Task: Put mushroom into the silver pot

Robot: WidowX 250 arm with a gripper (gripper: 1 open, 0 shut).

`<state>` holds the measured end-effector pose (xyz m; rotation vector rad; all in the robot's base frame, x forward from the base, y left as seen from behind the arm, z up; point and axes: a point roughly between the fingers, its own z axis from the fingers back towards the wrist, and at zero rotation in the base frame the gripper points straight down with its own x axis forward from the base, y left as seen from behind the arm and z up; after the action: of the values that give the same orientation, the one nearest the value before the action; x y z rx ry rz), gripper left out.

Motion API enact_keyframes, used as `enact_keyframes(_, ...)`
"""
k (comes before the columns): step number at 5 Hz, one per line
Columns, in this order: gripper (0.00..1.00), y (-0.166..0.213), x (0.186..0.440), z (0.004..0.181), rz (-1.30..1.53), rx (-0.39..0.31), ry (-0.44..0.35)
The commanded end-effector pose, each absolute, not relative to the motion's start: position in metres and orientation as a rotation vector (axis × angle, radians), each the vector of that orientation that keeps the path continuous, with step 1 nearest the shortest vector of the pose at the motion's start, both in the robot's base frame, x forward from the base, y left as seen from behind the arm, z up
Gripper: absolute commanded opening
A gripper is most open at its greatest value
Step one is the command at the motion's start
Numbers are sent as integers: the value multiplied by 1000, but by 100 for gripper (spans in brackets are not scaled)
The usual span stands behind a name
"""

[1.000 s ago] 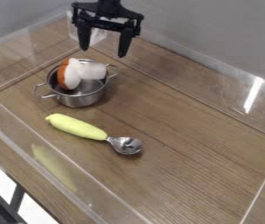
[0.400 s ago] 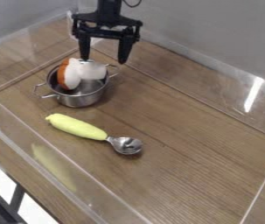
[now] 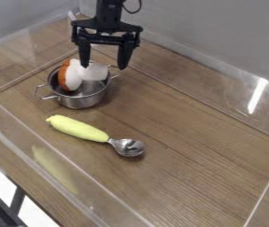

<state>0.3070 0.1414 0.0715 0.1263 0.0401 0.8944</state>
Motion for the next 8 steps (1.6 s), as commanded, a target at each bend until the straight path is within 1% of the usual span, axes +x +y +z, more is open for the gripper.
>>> enact_keyframes(1,100,159,304,86,874,139,-4)
enact_keyframes(3,100,140,295,91,797,128,-9)
enact_keyframes(4,100,143,292,95,791,121,-10)
enact_keyframes(5,0,146,290,99,772,118,-8)
enact_keyframes(6,100,149,288,104,741,116,-8)
enact_keyframes(8,100,166,289,95,738,109,-2)
